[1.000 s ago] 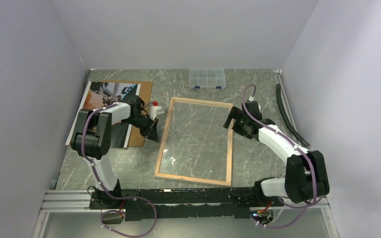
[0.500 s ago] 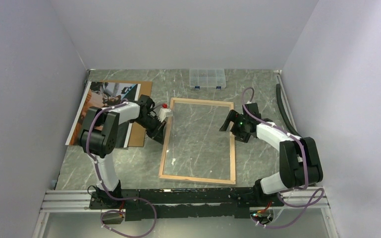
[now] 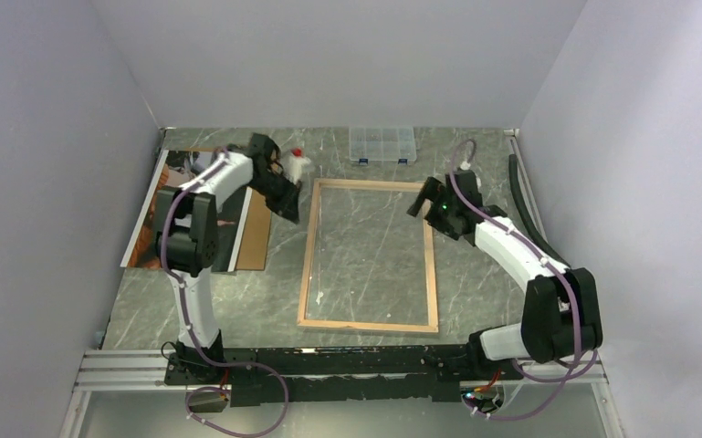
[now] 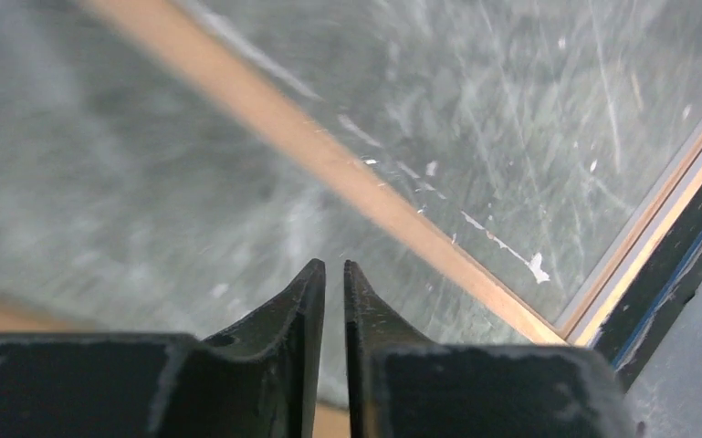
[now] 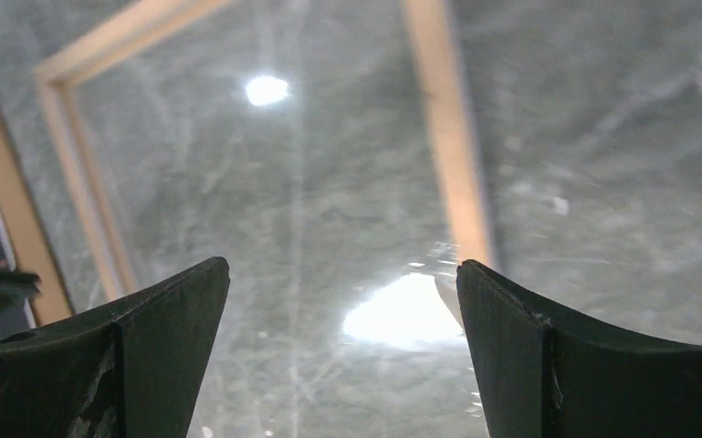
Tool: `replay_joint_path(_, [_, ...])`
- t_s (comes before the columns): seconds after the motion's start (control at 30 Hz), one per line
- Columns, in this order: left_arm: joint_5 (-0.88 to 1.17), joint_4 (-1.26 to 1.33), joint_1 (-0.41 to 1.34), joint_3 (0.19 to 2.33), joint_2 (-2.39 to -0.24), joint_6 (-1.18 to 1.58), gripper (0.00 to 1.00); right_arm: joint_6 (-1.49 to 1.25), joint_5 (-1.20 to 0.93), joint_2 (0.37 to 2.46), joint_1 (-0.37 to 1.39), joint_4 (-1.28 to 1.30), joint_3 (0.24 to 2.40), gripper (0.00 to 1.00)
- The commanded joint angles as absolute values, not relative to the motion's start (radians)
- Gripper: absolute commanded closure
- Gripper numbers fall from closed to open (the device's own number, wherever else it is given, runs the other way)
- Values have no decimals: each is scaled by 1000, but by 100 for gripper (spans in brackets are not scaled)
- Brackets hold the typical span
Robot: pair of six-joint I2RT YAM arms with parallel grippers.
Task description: Put the photo into the frame
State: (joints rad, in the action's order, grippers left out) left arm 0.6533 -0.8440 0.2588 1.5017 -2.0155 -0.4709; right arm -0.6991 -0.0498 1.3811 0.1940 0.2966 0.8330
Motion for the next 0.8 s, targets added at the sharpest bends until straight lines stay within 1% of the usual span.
replay_joint_path(0.0, [600,-1076,79,1710,-1977,-512,71,-690,103,1377,363,316,988,0])
replay_joint_path(0.1, [488,-1144,-68,1786,-1960,-557,56,-705,121,1454,479,289,1067,0])
replay_joint_path(0.13, [438,-1142,-105,1797,-1951,-565,52,-708,124,1503,519,282,1104,0])
replay_joint_path(0.17, [388,-1130,-141,1800,-1943,-567,50,-708,131,1545,558,281,1145,0])
replay_joint_path(0.23, [257,-1088,-209,1796,-1935,-570,50,-704,134,1641,641,279,1244,0])
replay_joint_path(0.43, [8,-903,-371,1769,-1971,-510,52,-677,99,1957,805,310,1608,0])
replay_joint_path(0.6, [-163,-701,-417,1672,-2002,-515,55,-668,54,2127,872,301,1776,0])
replay_joint_path(0.77, [-275,-554,-444,1619,-2062,-538,57,-667,25,2246,905,288,1872,0])
